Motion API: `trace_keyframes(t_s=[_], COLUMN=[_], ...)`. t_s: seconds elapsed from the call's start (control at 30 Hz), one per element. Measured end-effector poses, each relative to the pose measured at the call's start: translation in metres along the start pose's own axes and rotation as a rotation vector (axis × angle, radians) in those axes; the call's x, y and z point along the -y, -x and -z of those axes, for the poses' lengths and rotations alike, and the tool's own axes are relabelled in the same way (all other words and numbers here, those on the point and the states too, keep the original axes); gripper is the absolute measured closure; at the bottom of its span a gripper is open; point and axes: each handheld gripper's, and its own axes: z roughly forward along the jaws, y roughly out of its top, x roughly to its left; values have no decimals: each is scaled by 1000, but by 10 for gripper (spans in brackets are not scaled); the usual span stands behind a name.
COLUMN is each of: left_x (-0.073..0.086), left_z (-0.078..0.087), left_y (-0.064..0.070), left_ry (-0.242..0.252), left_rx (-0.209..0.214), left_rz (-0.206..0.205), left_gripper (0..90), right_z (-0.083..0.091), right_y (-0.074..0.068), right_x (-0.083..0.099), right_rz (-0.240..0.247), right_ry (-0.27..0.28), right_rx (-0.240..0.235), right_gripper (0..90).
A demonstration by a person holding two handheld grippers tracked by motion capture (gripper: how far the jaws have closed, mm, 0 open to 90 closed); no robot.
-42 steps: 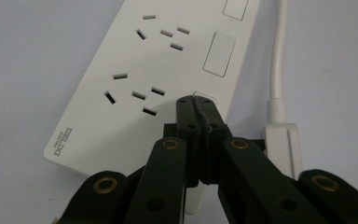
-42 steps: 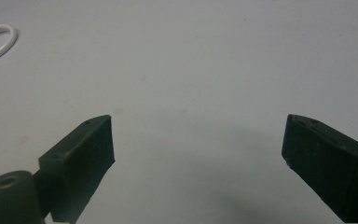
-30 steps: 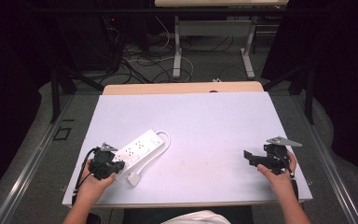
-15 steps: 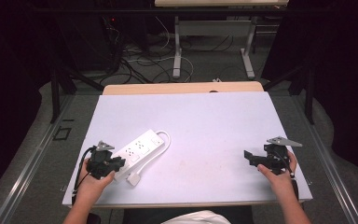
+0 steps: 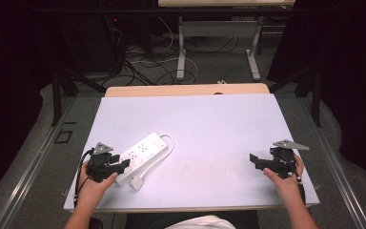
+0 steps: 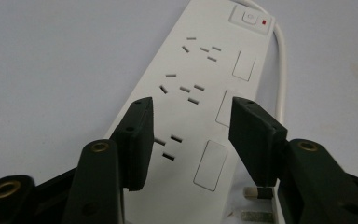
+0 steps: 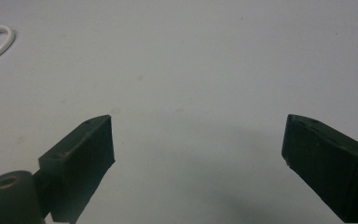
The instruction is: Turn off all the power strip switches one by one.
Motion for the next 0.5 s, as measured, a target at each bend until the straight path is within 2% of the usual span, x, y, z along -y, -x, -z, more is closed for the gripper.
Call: trace_keyframes(t_s=[0.17, 0.23, 0.27, 0.4, 0.5], left_x=[1, 1, 1, 1, 3], left_z=[3, 3, 4, 7, 10], left_y=[-9, -14, -16, -25, -32], left_ry=[54, 103, 113, 160, 175], left_rx=[-12, -1, -10, -33, -35], left_rz=[18, 12, 9, 29, 53], left_gripper=[448, 439, 419, 341, 334], right_z=[0, 0, 0, -1, -1], right_y=[0, 0, 1, 1, 1], right_x=[0, 0, 0, 0, 0], right_rz=[-4, -4, -1, 2, -1], right_ry=[0, 0, 1, 2, 2], right_rx=[1, -1, -1, 0, 2], right_gripper=[90, 90, 90, 90, 90])
